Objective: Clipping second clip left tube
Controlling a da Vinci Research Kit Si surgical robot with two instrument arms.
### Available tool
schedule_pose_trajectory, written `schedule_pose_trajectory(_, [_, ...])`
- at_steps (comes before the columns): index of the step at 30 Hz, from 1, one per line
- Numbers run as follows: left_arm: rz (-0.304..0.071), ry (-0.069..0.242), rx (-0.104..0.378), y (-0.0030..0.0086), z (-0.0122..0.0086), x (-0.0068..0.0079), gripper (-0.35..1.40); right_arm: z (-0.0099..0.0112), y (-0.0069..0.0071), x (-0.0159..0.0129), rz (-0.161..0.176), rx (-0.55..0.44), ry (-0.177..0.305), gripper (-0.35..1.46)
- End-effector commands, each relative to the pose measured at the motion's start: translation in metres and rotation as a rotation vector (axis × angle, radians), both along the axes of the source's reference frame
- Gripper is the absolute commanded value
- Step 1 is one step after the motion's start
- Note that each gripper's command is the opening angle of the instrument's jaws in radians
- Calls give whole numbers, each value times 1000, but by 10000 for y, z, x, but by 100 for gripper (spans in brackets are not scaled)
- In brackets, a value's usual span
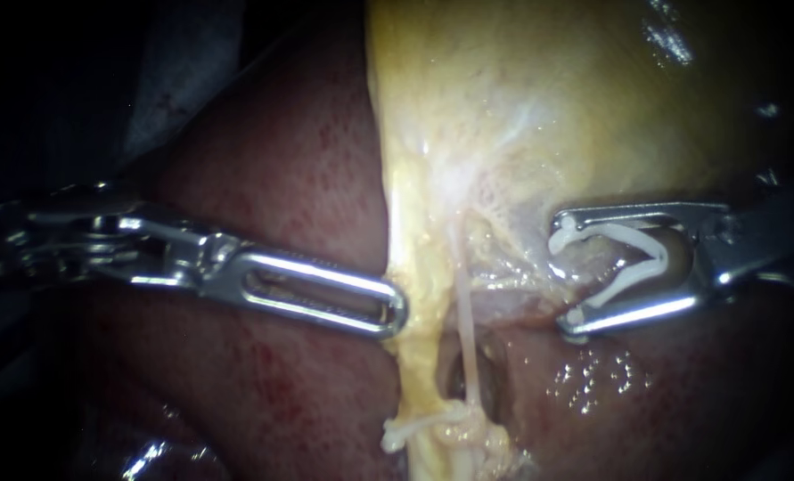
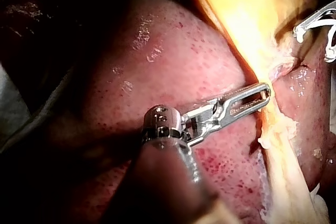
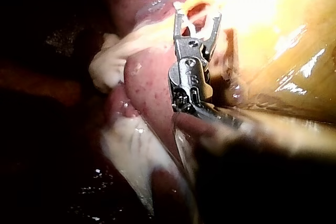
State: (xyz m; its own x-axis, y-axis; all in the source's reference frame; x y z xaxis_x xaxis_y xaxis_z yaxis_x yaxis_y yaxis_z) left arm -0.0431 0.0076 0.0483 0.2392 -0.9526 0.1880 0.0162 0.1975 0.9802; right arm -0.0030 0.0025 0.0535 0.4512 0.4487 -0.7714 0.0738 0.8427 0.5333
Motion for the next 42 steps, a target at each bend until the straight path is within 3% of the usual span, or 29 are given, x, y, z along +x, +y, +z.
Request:
schedule_pose_trajectory(1, [-1, -2, 0, -1, -2, 2, -35, 0, 0, 0, -1, 1, 0, 55])
schedule_pose_trajectory(11, [-8, -1, 4, -2, -18, 16, -35, 9, -12, 11, -16, 2, 11, 55])
schedule_pose_trajectory(18, [-13, 2, 4, 0, -16, 18, -35, 18, -25, 25, -33, 4, 26, 55])
schedule_pose_trajectory(33, [-20, 6, 2, 5, -6, 24, -35, 58, -77, 65, -115, 54, 24, 55])
schedule_pose_trajectory(42, [-21, 6, 2, 4, -8, 24, -35, 74, -89, 76, -132, 66, 18, 54])
